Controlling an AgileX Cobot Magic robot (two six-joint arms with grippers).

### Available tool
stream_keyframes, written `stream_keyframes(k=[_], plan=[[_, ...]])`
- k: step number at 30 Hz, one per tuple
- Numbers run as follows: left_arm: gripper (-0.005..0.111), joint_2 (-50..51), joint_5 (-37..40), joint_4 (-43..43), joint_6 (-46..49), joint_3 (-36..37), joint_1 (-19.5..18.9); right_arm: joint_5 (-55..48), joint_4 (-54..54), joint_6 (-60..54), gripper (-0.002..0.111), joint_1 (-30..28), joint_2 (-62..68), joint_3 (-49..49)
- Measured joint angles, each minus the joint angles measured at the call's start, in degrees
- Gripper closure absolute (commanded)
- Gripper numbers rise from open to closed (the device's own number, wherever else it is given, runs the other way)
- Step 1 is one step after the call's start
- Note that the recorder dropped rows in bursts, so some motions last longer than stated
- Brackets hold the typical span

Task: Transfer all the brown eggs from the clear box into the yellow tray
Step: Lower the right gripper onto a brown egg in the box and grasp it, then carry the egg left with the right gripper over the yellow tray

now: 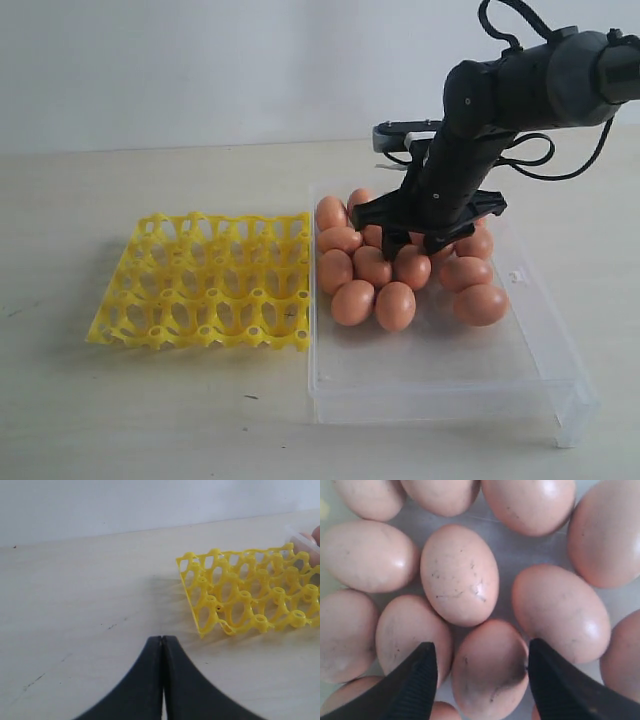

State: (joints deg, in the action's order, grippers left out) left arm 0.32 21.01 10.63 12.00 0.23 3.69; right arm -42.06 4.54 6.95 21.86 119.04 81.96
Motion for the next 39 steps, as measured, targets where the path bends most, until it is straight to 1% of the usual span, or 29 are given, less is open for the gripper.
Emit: stream_keyframes(k=[14, 19, 27, 29, 30, 32, 33, 36, 37, 38, 39], plan=[[0.107, 0.0, 0.0, 0.0, 0.0, 0.0, 0.0, 0.1, 1.2, -3.0, 0.055, -0.5, 2.0, 0.4], [0.107, 0.0, 0.0, 0.0, 0.0, 0.0, 0.0, 0.1, 1.5, -3.8, 0.050, -0.5, 3.3, 0.5], [0.107, 0.0, 0.0, 0.0, 0.0, 0.0, 0.0, -0.8, 2.0, -5.1, 0.050, -0.5, 4.2, 0.5], [0.107, 0.0, 0.0, 0.0, 0.0, 0.0, 0.0, -0.6, 2.0, -5.1, 0.053, -0.5, 4.2, 0.5], [0.107, 0.0, 0.0, 0.0, 0.0, 0.0, 0.0, -0.5, 2.0, -5.1, 0.060, -0.5, 4.2, 0.5], [0.107, 0.0, 0.0, 0.0, 0.0, 0.0, 0.0, 0.6, 2.7, -5.6, 0.066, -0.5, 4.2, 0.5], [0.107, 0.0, 0.0, 0.0, 0.0, 0.0, 0.0, 1.0, 3.1, -5.9, 0.065, -0.5, 4.2, 0.5], [0.107, 0.0, 0.0, 0.0, 0.0, 0.0, 0.0, 2.2, 3.9, -6.9, 0.054, -0.5, 4.2, 0.5], [0.107, 0.0, 0.0, 0.0, 0.0, 0.0, 0.0, 2.4, 4.2, -6.9, 0.053, -0.5, 4.2, 0.5], [0.107, 0.0, 0.0, 0.0, 0.0, 0.0, 0.0, 2.6, 4.3, -6.9, 0.053, -0.5, 4.2, 0.5], [0.107, 0.0, 0.0, 0.0, 0.0, 0.0, 0.0, 2.8, 4.6, -7.3, 0.057, -0.5, 4.2, 0.5]])
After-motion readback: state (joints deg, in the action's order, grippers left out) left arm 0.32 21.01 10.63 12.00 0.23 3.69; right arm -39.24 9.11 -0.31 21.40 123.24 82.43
